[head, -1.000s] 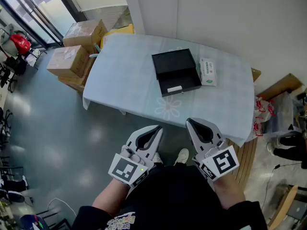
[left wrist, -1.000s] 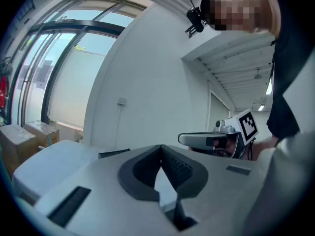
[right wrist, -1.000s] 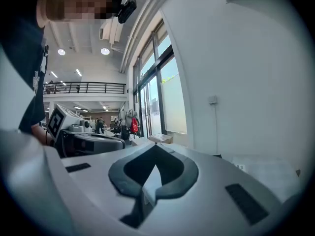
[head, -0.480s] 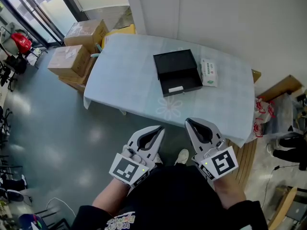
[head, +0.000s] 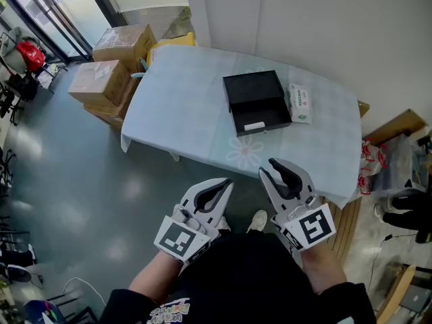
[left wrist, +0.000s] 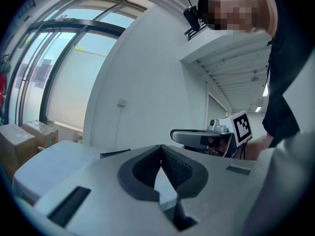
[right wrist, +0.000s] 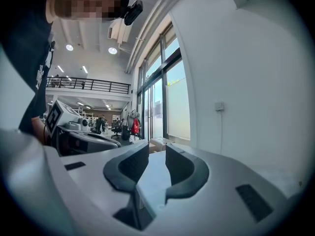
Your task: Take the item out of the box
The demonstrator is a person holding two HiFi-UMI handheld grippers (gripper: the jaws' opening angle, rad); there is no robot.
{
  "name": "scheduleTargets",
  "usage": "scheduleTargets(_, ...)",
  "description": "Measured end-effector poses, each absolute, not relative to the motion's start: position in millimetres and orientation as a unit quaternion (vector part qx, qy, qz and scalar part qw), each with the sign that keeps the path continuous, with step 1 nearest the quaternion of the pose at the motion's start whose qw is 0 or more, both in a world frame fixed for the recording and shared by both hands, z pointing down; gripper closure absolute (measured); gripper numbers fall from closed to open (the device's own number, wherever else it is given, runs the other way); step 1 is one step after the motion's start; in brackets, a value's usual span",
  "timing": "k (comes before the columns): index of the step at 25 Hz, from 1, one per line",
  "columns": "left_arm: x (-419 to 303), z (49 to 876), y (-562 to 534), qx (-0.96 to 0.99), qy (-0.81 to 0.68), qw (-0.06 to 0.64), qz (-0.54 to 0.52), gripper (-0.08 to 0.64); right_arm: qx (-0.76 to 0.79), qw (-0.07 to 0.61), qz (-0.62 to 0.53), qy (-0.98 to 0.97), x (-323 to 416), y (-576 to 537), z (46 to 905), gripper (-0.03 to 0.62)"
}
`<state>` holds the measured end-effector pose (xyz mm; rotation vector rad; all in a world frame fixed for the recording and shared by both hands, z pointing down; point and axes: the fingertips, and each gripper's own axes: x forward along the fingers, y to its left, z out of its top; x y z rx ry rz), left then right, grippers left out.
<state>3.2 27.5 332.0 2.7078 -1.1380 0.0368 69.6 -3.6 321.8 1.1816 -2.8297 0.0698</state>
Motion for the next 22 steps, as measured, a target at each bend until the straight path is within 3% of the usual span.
scheduleTargets(10,-27.6,332.5,29.3,0.923,-0.371,0.102,0.010,0.552,0.402,0.047,0.011,-0.915,43.7,-14.5,323.0,0.454)
scheduleTargets(22,-53.2,337.9,32.2,0.930,-0.352,0.106,0.010,0.552,0.424,0.069,0.001,-0.903,28.0,-34.3,334.7,0.442)
